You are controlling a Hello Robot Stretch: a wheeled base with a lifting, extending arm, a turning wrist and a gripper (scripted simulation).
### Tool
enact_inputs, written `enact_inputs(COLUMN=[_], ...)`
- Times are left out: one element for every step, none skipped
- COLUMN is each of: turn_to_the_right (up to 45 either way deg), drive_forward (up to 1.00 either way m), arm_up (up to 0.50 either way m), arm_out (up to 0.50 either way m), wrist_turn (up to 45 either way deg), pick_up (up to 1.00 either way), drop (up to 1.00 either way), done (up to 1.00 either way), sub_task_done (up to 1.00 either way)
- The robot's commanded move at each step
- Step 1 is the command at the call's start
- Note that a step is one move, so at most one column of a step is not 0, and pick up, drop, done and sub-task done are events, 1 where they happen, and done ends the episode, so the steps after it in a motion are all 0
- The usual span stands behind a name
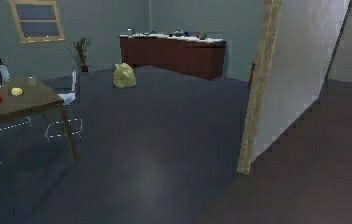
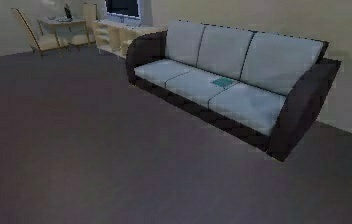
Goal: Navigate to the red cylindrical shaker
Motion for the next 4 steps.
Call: enact_inputs(turn_to_the_right=[0.0,-3.0,0.0,0.0], drive_forward=[0.45,0.00,1.00,1.00], arm_up=[0.00,0.00,0.00,0.00], arm_out=[0.00,0.00,0.00,0.00], wrist_turn=[0.0,0.0,0.0,0.0], pick_up=[0.00,0.00,0.00,0.00], drop=[0.00,0.00,0.00,0.00], done=[0.00,0.00,0.00,0.00], sub_task_done=[0.00,0.00,0.00,0.00])
